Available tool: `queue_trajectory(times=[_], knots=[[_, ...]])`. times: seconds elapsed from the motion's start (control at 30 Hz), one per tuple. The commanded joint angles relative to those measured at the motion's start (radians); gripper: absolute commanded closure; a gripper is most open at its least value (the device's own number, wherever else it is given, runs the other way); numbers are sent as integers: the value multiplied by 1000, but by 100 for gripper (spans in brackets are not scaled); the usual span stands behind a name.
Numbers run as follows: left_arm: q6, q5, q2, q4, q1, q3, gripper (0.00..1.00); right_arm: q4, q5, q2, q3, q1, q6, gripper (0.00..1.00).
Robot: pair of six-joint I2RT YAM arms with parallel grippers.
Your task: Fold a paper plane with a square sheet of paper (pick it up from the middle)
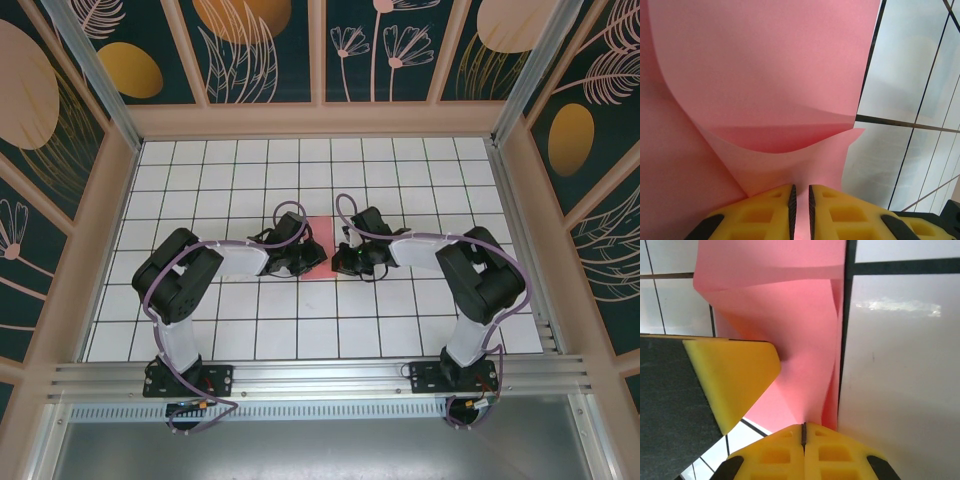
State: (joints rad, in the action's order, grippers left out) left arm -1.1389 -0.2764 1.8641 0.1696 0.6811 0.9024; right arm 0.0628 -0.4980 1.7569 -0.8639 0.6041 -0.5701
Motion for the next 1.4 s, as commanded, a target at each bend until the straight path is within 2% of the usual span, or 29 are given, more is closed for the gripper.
queue_trajectory(times=[0.0,0.4,0.9,1.2,1.37], knots=[[-14,36,21,-61,2,-12,81,-47,-66,-43,33,14,26,94],[-11,43,15,-68,2,-14,81,-17,16,-8,33,10,12,95],[-12,46,11,-67,3,-16,81,6,-3,26,61,-1,11,96],[-14,48,6,-66,2,-19,81,-4,-59,-33,27,-17,21,95],[-12,46,6,-64,3,-16,81,-5,-43,7,20,-17,19,95]])
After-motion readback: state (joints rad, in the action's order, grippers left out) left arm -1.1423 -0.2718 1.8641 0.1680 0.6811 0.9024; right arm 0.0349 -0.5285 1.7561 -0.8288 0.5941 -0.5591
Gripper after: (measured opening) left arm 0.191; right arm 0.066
